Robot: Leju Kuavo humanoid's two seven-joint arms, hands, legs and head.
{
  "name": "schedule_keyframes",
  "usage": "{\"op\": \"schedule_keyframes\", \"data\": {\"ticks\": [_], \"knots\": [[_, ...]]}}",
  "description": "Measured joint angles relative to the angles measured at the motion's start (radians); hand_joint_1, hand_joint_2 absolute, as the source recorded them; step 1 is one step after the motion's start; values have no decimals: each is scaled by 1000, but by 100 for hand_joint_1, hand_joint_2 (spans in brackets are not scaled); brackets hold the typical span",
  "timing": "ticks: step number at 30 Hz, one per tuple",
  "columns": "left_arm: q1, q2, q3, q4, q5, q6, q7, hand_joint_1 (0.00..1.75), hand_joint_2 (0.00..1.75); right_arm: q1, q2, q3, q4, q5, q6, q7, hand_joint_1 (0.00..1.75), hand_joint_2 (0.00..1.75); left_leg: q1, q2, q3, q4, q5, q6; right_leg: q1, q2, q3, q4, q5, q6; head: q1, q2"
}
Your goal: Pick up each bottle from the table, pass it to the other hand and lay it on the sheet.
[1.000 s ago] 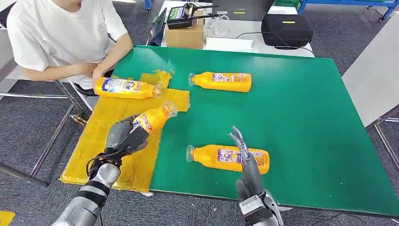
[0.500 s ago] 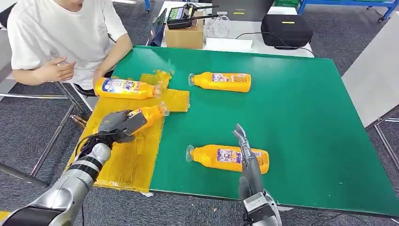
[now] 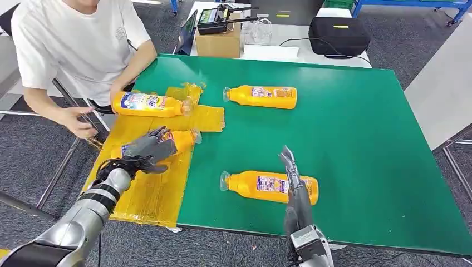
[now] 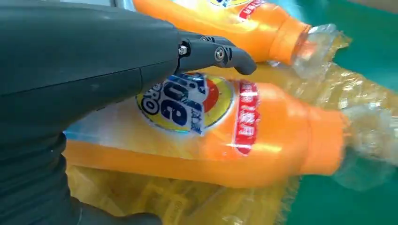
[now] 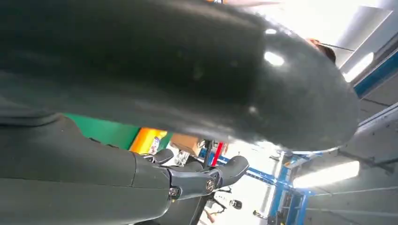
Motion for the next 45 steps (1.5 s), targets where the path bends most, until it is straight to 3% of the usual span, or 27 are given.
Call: {"op": "schedule_keyframes", "data": {"ticks": [1,2,5,8,13,20,32,36,45], "knots": [[11,1,2,-25,61,-47,-28,0,175,-1,0,1,2,-3,-6,0,0,0,0,0,0,0,0,0,0,0,0,0,0,0,-1,0],[28,1,3,-60,129,-97,-54,0,175,-2,-1,3,4,-3,-21,0,0,175,0,0,0,0,0,0,0,-1,0,0,0,0,-1,0],[90,-2,0,-186,280,-124,-77,0,175,-10,-5,19,14,21,-95,0,0,175,0,0,-1,0,0,0,0,-1,0,0,0,0,0,0],[164,-19,1,-365,436,-26,-101,0,175,-11,-10,24,53,120,-168,0,0,175,0,1,-1,0,0,0,0,0,-1,-1,0,0,0,0],[292,-78,39,-685,707,108,-203,0,175,-14,-13,-3,134,243,-177,1,0,175,0,0,-3,0,-1,0,0,-1,-2,-1,0,0,0,0],[396,-161,106,-958,936,168,-279,0,175,-77,-42,-19,330,581,-200,225,0,175,0,1,-2,0,0,0,0,-1,-1,-1,0,0,0,0],[447,-192,143,-1060,939,174,-304,0,175,-176,-77,-34,512,670,-208,297,0,175,0,0,-2,0,0,0,0,-1,-1,-1,0,0,0,0],[457,-196,146,-1077,928,175,-313,0,175,-215,-77,-31,547,786,-212,410,0,175,0,1,1,0,0,0,0,0,1,-1,0,0,0,0],[483,-198,147,-1112,881,173,-328,0,175,-282,-84,-22,591,932,-235,494,0,175,0,1,3,0,0,0,0,0,3,-1,0,0,0,0]]}}
